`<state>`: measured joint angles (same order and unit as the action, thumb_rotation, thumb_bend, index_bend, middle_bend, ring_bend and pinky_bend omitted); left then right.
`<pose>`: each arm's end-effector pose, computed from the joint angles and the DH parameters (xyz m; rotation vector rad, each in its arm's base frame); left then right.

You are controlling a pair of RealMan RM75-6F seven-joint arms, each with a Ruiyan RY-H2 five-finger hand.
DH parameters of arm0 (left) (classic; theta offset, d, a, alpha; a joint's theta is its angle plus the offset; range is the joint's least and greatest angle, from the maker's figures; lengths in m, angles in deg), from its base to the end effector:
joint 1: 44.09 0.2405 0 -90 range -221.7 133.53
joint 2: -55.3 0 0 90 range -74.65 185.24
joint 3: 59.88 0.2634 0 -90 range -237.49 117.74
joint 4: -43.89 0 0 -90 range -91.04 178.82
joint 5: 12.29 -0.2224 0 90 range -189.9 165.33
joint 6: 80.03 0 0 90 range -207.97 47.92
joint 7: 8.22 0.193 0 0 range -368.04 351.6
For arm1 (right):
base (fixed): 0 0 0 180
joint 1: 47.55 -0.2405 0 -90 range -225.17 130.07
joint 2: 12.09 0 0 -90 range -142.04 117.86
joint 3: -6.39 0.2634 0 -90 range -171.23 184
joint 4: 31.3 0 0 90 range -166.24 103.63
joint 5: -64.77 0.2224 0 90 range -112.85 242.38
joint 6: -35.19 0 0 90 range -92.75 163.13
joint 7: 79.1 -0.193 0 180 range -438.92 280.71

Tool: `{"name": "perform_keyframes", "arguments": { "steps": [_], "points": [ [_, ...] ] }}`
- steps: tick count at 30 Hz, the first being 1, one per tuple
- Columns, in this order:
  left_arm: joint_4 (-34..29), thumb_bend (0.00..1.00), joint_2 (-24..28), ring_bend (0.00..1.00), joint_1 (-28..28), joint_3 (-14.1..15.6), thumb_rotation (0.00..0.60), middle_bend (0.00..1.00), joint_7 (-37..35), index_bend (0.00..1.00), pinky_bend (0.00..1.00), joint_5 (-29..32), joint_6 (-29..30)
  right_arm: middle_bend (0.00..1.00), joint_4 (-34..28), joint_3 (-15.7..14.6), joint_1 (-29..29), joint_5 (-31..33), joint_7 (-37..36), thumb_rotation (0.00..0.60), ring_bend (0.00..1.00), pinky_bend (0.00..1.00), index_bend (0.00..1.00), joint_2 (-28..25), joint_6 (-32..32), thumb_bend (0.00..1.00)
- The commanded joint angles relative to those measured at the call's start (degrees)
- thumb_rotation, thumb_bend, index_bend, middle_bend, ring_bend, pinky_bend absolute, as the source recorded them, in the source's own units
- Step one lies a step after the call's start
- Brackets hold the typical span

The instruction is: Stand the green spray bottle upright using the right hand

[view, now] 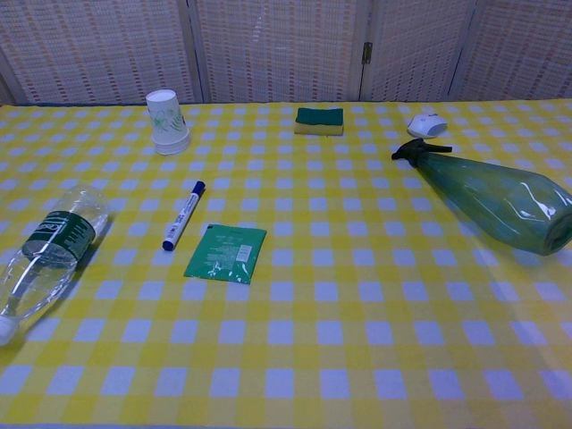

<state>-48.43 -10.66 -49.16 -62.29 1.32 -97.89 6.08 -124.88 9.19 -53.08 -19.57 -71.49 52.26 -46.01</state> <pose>-0.3189 0.2308 0.1421 -1.4193 -0.7941 -0.8101 -0.3243 -0.2343 0.1367 1.4466 -0.8766 0.7816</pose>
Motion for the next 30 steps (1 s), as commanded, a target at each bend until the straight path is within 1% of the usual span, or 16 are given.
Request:
{"name": "perform_keyframes", "arguments": {
  "steps": [1, 4, 6, 11, 15, 17, 20, 23, 27, 30],
  "points": [
    [0.08, 0.31, 0.01, 0.03, -0.05, 0.02, 0.224, 0.05, -0.17, 0.00, 0.00, -0.01, -0.14, 0.00, -0.13, -0.10, 0.02, -0.07, -0.02, 0.600, 0.00, 0.00, 0.00, -0.11, 0.01, 0.35],
    [0.18, 0.31, 0.07, 0.03, -0.24, 0.02, 0.222, 0.05, -0.53, 0.00, 0.00, -0.02, -0.50, 0.00, -0.09, -0.30, -0.02, -0.41, 0.06, 0.600, 0.00, 0.00, 0.00, -0.07, 0.05, 0.35],
    [0.16, 0.31, 0.20, 0.03, -0.18, 0.09, 0.224, 0.05, -0.76, 0.00, 0.00, -0.08, -0.47, 0.00, -0.03, -0.80, -0.43, -1.72, -1.19, 0.600, 0.00, 0.00, 0.00, 0.03, 0.57, 0.35],
    [-0.14, 0.31, 0.83, 0.03, 0.44, -0.04, 0.223, 0.05, -2.92, 0.00, 0.00, -0.72, 1.07, 0.00, -0.80, -4.58, -3.27, -7.68, -7.86, 0.600, 0.01, 0.00, 0.00, -0.97, 6.23, 0.35],
    [0.08, 0.31, 1.09, 0.03, 0.23, 0.15, 0.222, 0.05, -3.56, 0.00, 0.00, -0.87, 0.47, 0.00, -2.84, -6.95, -6.88, -13.14, -10.02, 0.600, 0.05, 0.00, 0.00, -1.80, 10.99, 0.35],
    [0.07, 0.31, 1.24, 0.03, 0.15, 0.13, 0.224, 0.05, -4.07, 0.00, 0.00, -0.84, 0.26, 0.00, -4.58, -7.92, -9.52, -14.41, -11.17, 0.600, 0.06, 0.00, 0.00, -2.17, 15.37, 0.35],
    [-0.08, 0.31, 1.54, 0.03, 0.25, 0.20, 0.228, 0.05, -4.85, 0.00, 0.00, -1.07, 0.44, 0.00, -6.27, -8.29, -13.61, -13.72, -12.62, 0.600, 0.06, 0.00, 0.00, -1.67, 22.66, 0.35],
    [-0.21, 0.31, 1.88, 0.03, 0.54, 0.31, 0.225, 0.05, -5.48, 0.00, 0.00, -1.68, 1.18, 0.00, -5.88, -7.12, -16.58, -10.65, -12.69, 0.600, 0.07, 0.00, 0.00, 0.37, 27.90, 0.35],
    [-0.23, 0.31, 2.41, 0.03, 0.94, 0.47, 0.229, 0.05, -7.00, 0.00, 0.00, -2.61, 2.24, 0.00, -3.78, -5.48, -18.78, -5.66, -11.46, 0.600, 0.07, 0.00, 0.00, 3.26, 32.04, 0.35],
    [0.00, 0.31, 2.65, 0.03, 1.04, 0.64, 0.229, 0.05, -8.16, 0.00, 0.00, -3.48, 2.77, 0.00, -3.15, -5.01, -19.28, -2.96, -10.65, 0.600, 0.07, 0.00, 0.00, 3.55, 33.21, 0.35]
  ]
}}
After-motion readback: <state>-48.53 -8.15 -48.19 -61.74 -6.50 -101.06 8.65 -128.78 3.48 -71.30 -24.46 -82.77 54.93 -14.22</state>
